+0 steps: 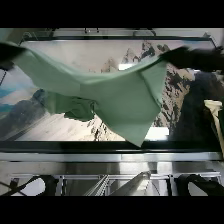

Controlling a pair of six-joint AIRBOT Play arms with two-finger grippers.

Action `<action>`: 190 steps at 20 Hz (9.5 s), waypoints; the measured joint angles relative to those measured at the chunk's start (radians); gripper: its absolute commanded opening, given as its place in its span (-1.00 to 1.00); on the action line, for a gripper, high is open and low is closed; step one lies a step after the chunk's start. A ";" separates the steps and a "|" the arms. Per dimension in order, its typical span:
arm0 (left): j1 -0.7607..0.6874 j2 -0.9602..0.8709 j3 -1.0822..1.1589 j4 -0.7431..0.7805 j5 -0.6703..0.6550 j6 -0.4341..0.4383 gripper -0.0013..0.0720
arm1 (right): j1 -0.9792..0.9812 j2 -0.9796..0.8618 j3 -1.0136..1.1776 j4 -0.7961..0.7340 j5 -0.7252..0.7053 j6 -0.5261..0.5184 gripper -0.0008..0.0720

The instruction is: Fold the shirts.

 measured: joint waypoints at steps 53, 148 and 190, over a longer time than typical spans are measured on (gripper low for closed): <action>0.010 -0.575 -0.246 1.076 0.237 -0.148 -0.15 | -0.283 -0.375 -0.360 -0.045 0.307 0.029 0.03; 0.154 -0.522 -0.301 0.968 0.018 -0.244 0.97 | -0.235 -0.707 -0.317 -0.392 0.323 0.178 -0.83; -0.098 -0.137 0.338 0.301 0.162 -0.014 -0.90 | -0.164 -0.148 0.132 -0.042 0.011 0.067 -0.92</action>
